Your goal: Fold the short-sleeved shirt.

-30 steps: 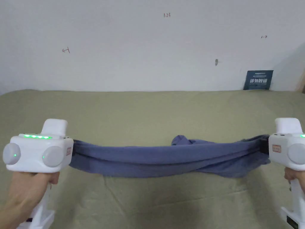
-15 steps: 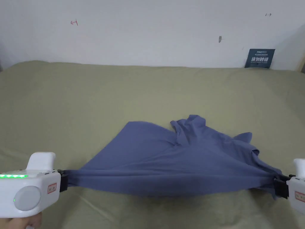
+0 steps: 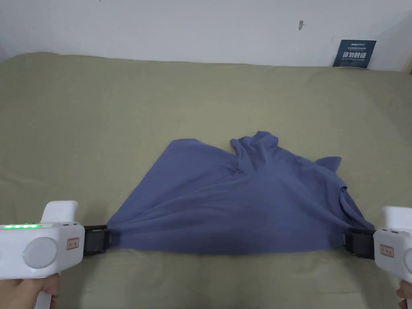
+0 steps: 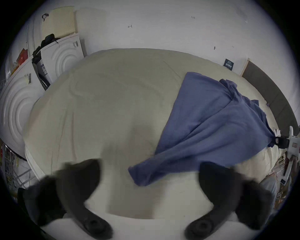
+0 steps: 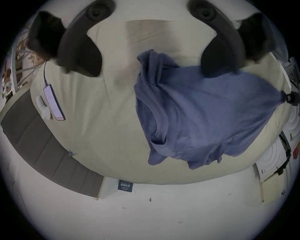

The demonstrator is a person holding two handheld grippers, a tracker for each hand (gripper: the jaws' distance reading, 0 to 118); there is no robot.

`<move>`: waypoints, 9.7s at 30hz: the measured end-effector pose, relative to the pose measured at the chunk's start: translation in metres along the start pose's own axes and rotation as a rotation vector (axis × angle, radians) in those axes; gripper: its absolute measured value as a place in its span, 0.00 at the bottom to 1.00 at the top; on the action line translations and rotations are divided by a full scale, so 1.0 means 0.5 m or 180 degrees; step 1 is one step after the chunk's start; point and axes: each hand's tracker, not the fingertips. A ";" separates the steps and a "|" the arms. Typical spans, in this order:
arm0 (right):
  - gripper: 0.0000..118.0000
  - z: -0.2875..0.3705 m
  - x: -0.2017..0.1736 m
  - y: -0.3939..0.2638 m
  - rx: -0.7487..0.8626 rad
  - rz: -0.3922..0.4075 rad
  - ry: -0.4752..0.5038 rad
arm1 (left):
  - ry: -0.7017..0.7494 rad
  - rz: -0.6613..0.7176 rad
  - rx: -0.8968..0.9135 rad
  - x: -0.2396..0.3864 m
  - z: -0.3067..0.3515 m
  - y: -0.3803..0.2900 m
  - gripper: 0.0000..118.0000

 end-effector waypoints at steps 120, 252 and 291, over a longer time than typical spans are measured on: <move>0.07 0.330 0.056 1.074 0.2387 -0.0080 -0.0332 | 0.0796 -0.0155 0.1943 0.250 0.329 0.982 0.03; 0.08 -0.062 -0.020 0.277 0.0195 0.0293 0.0207 | 0.0132 -0.0111 0.0174 0.080 -0.100 0.282 0.06; 0.93 -0.113 0.031 0.072 -0.0081 -0.0063 0.0325 | 0.0156 -0.0145 -0.0075 0.109 -0.169 0.133 0.04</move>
